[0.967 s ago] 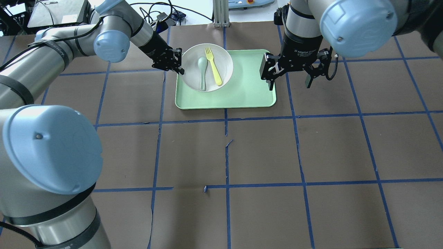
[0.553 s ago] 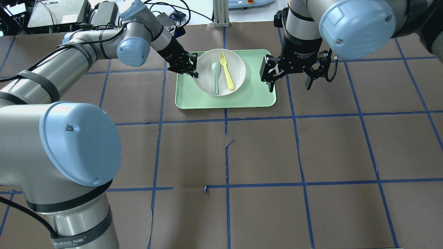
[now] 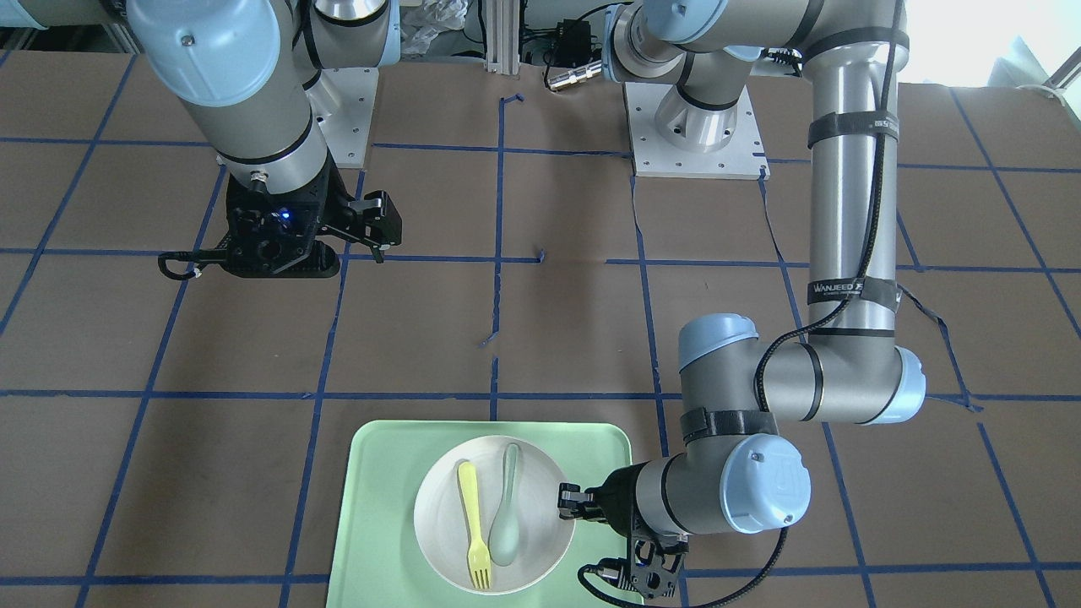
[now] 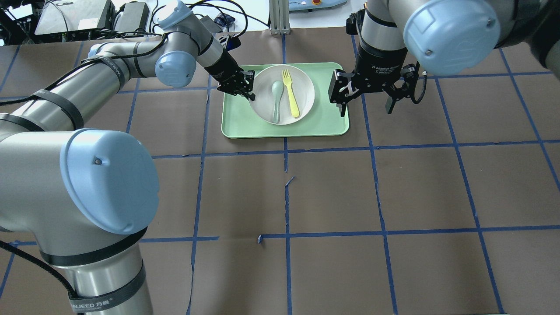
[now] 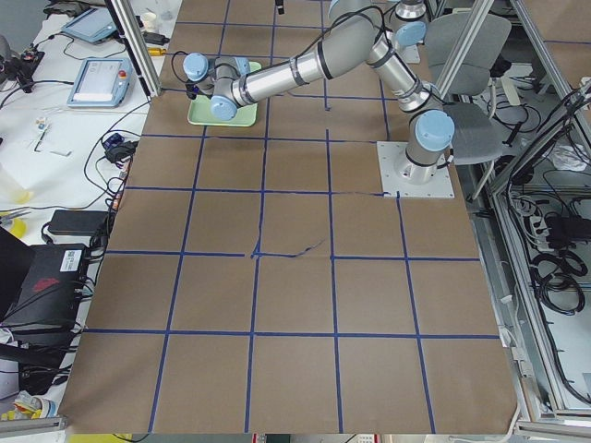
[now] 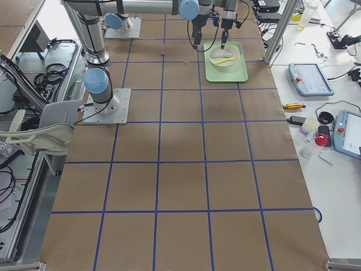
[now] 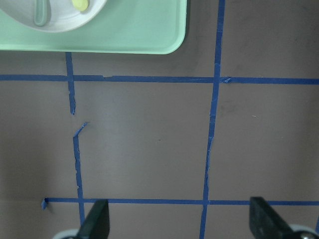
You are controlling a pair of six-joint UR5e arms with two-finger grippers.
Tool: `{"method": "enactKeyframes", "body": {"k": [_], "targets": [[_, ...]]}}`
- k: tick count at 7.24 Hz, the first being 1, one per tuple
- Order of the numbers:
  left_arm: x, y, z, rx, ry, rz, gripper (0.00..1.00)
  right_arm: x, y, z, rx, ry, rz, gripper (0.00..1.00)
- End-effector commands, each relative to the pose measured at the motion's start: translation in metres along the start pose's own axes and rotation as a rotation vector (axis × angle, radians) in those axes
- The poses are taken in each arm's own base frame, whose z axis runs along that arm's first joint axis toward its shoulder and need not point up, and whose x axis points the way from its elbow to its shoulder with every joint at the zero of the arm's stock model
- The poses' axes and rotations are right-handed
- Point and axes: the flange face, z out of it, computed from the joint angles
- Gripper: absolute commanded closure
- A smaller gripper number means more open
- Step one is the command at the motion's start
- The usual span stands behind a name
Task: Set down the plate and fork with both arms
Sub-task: 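Open the left gripper and raise it away from the plate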
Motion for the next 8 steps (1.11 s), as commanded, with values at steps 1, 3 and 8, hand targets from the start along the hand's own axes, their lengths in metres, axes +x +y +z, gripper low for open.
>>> {"method": "enactKeyframes", "body": {"k": [1,3,8], "targets": [[0.0,-0.002,0.0,0.014,-0.008,0.061,0.77,0.0,0.0,0.0,0.0,0.0,0.001,0.0],[-0.003,-0.003,0.005,0.012,-0.008,0.066,0.63,0.0,0.0,0.001,-0.001,0.0,0.002,0.0],[0.02,0.031,-0.09,0.053,-0.306,-0.113,0.0,-0.003,-0.026,0.003,0.107,-0.012,0.002,0.0]]}}
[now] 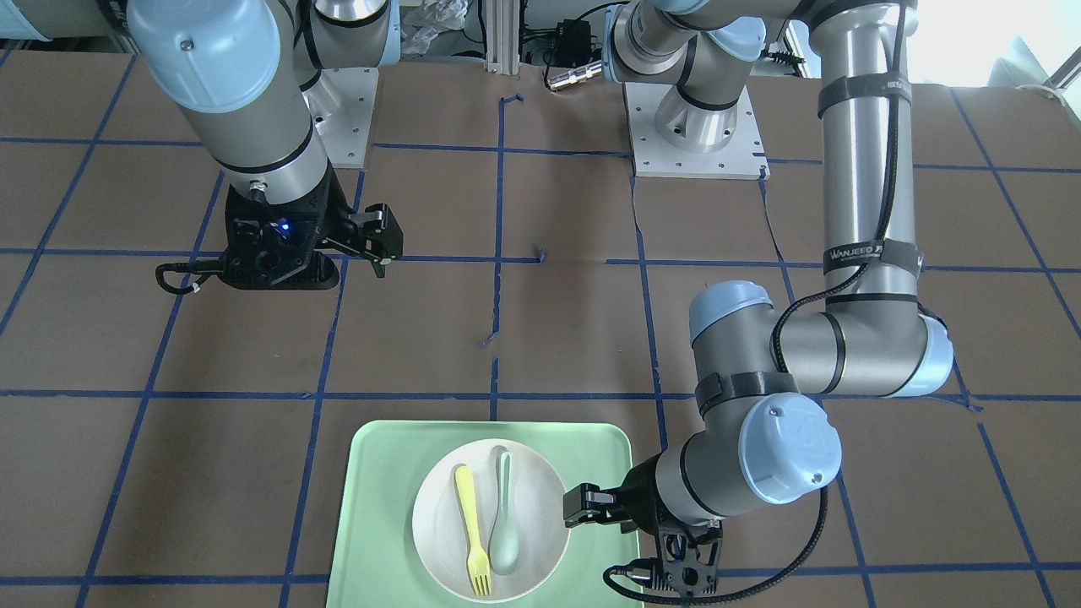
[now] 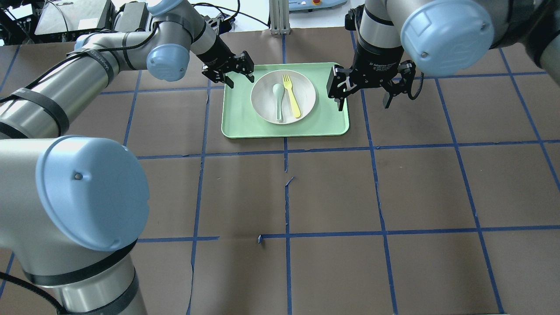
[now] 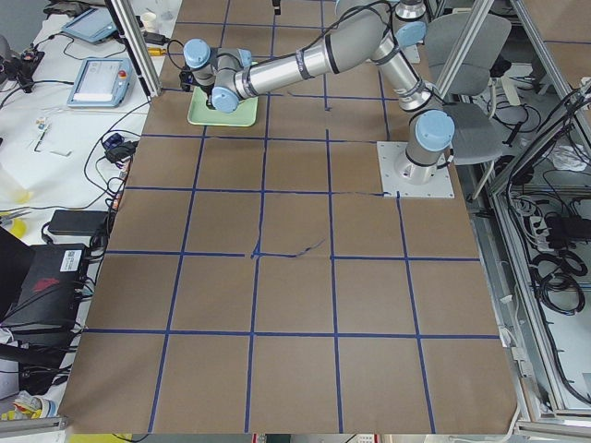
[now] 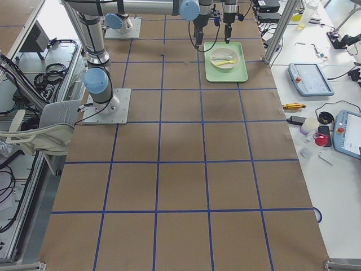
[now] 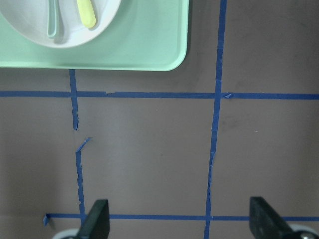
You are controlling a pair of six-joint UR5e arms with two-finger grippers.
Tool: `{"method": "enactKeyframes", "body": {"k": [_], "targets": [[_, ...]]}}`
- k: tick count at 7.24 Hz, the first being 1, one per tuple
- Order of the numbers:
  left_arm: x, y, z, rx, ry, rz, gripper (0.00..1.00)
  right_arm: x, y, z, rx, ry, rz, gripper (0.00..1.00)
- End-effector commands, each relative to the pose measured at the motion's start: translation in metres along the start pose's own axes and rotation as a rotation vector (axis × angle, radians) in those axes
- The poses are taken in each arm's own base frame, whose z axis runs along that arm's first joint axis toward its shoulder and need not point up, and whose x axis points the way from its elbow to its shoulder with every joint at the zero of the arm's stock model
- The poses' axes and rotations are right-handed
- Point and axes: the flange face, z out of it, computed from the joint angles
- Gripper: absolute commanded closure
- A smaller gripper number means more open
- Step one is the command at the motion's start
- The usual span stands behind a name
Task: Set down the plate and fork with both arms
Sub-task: 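Open the left gripper and raise it away from the plate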
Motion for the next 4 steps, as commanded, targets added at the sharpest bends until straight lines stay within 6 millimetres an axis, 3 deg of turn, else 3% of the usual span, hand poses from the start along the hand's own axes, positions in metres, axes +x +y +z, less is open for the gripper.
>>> {"method": "enactKeyframes", "body": {"k": [1,3,4], "targets": [[0.004,0.043,-0.068,-0.1,-0.211,-0.035,0.0,-0.002,-0.012,0.003,0.05,-0.005,-0.005,0.0],[0.003,0.1,-0.142,-0.229,-0.399,-0.051,0.0,-0.004,-0.026,0.016,0.038,-0.007,0.009,0.0],[0.009,0.117,-0.172,-0.222,-0.411,-0.087,0.0,-0.006,-0.04,0.018,0.107,-0.024,0.021,0.0]]}}
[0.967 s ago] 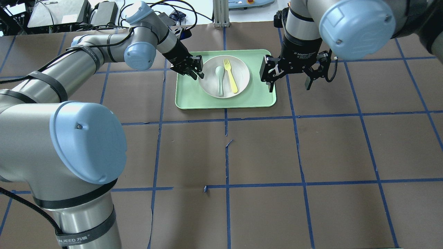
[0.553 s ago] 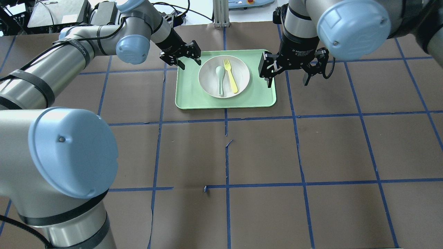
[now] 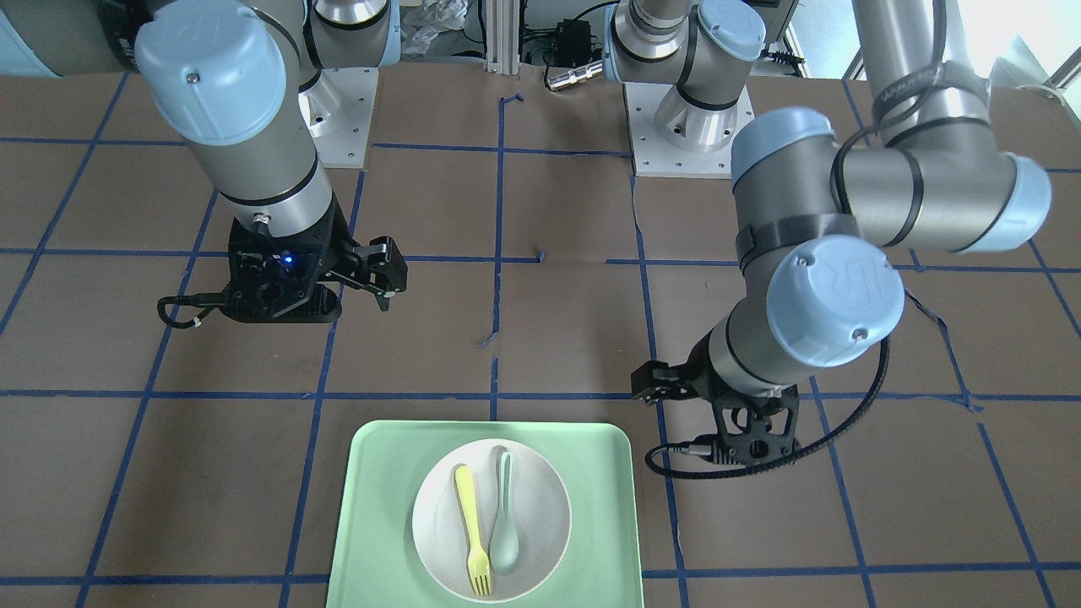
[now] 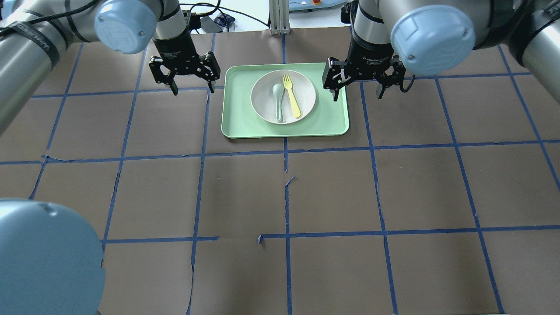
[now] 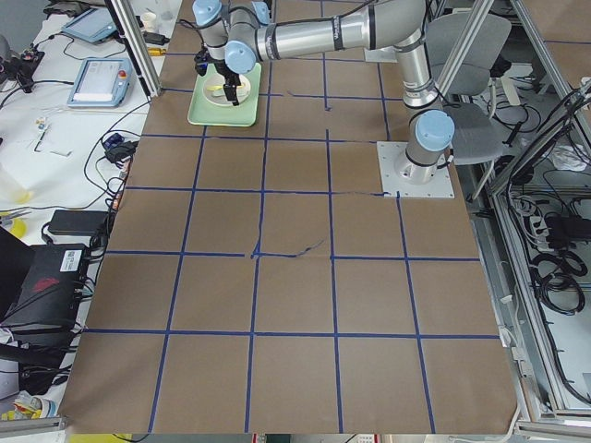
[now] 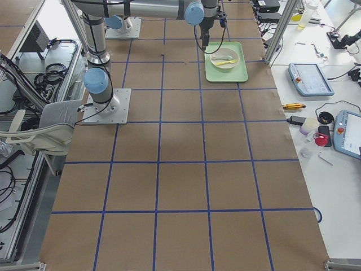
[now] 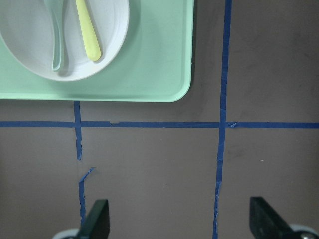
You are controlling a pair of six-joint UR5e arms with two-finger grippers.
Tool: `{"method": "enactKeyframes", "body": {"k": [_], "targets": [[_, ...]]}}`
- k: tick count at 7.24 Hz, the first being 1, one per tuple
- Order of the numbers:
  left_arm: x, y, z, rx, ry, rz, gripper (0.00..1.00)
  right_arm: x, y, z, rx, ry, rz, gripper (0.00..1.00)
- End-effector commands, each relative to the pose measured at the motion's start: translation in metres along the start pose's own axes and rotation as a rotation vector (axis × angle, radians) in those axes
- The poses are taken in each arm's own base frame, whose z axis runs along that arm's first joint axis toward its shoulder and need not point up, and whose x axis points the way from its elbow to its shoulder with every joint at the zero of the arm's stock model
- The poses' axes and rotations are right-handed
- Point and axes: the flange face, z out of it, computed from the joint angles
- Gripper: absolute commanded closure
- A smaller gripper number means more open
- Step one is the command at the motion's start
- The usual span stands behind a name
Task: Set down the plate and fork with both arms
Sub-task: 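Open the left gripper and raise it away from the plate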
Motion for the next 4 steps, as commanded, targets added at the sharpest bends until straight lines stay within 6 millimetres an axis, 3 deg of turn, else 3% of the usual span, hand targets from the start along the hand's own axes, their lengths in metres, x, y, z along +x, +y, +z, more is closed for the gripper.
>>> {"method": "enactKeyframes", "body": {"k": [1,3,4], "targets": [[-0.015,0.053,-0.051,-0.023,-0.065,-0.043,0.0,-0.005,-0.026,0.015,0.082,-0.023,-0.005,0.0],[-0.011,0.085,-0.071,-0.071,-0.027,-0.042,0.0,-0.009,-0.04,0.029,0.119,-0.027,-0.051,0.0],[-0.004,0.095,-0.063,-0.091,0.045,-0.046,0.0,-0.011,-0.042,0.034,0.112,-0.023,-0.09,0.0]]}}
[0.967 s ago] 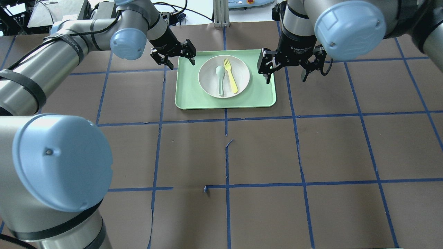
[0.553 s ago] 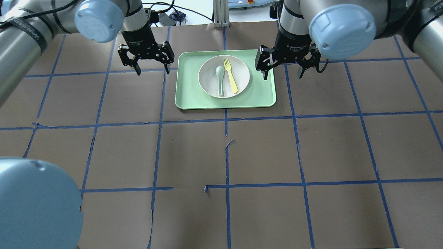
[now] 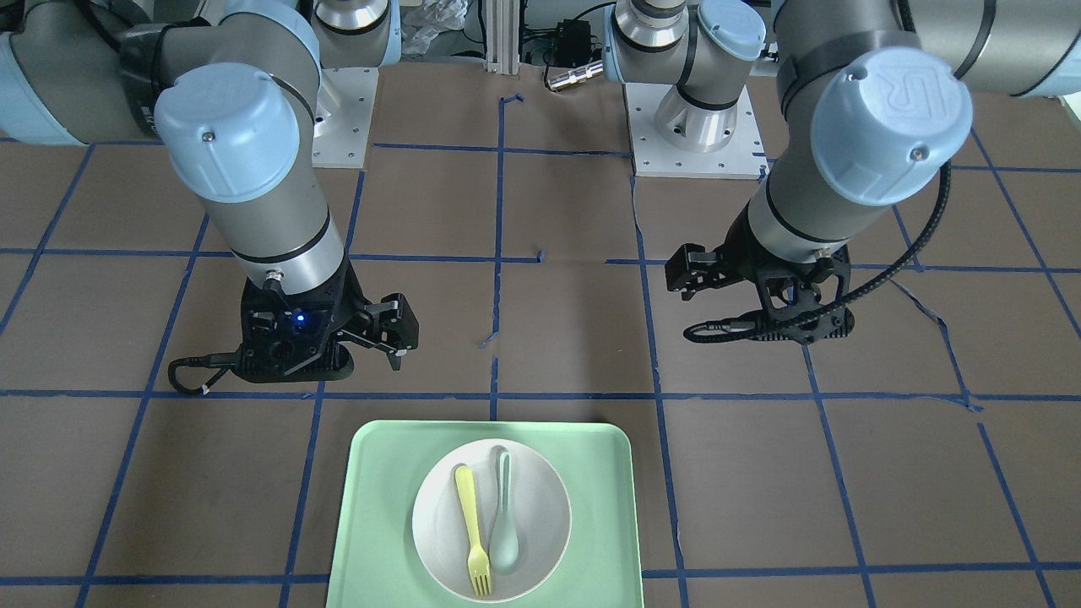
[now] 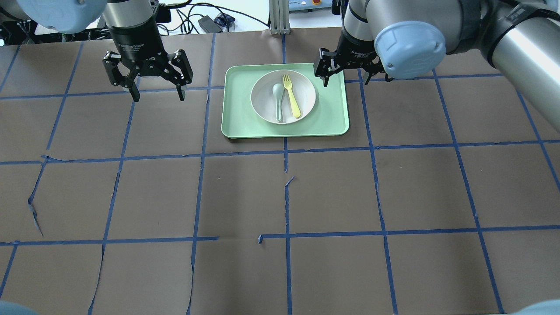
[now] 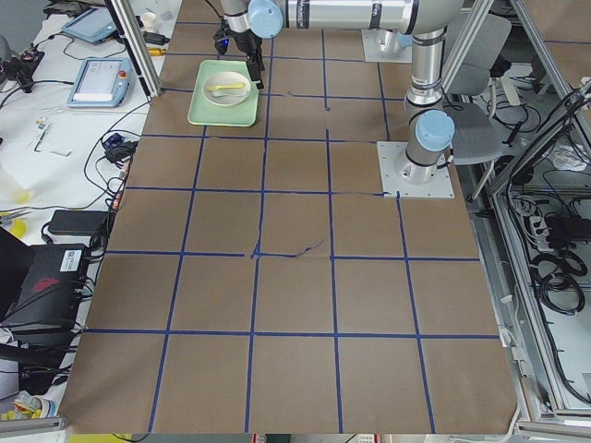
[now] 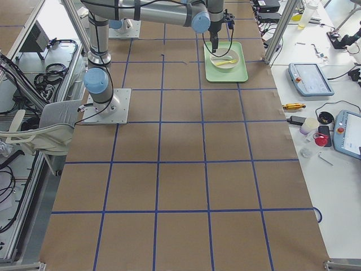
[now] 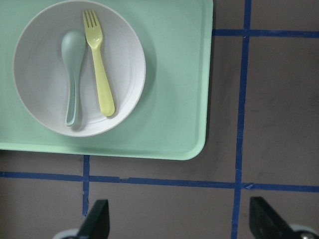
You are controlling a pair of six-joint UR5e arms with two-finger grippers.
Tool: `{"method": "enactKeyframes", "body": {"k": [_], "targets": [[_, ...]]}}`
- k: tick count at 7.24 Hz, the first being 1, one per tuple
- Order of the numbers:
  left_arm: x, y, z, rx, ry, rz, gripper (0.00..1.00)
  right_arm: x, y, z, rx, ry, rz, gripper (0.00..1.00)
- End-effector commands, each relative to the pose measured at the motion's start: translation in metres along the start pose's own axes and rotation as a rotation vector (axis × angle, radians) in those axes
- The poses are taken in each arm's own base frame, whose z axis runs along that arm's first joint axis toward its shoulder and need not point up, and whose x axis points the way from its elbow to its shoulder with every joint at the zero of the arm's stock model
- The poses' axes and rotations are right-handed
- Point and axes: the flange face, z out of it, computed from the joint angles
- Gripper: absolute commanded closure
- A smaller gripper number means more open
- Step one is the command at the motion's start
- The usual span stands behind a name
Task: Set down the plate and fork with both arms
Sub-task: 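Reach the right gripper into the plate and grasp the yellow fork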
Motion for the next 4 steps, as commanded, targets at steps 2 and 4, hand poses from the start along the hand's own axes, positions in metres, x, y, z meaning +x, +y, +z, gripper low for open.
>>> {"method": "enactKeyframes", "body": {"k": [2,4], "targets": [[0.01,0.022,0.024,0.011,0.078,-0.01,0.0,-0.007,-0.018,0.041,0.007,-0.008,-0.105,0.0],[0.012,0.025,0.026,0.014,0.079,-0.015,0.0,-0.012,-0.03,0.074,-0.006,-0.007,-0.162,0.2]]}}
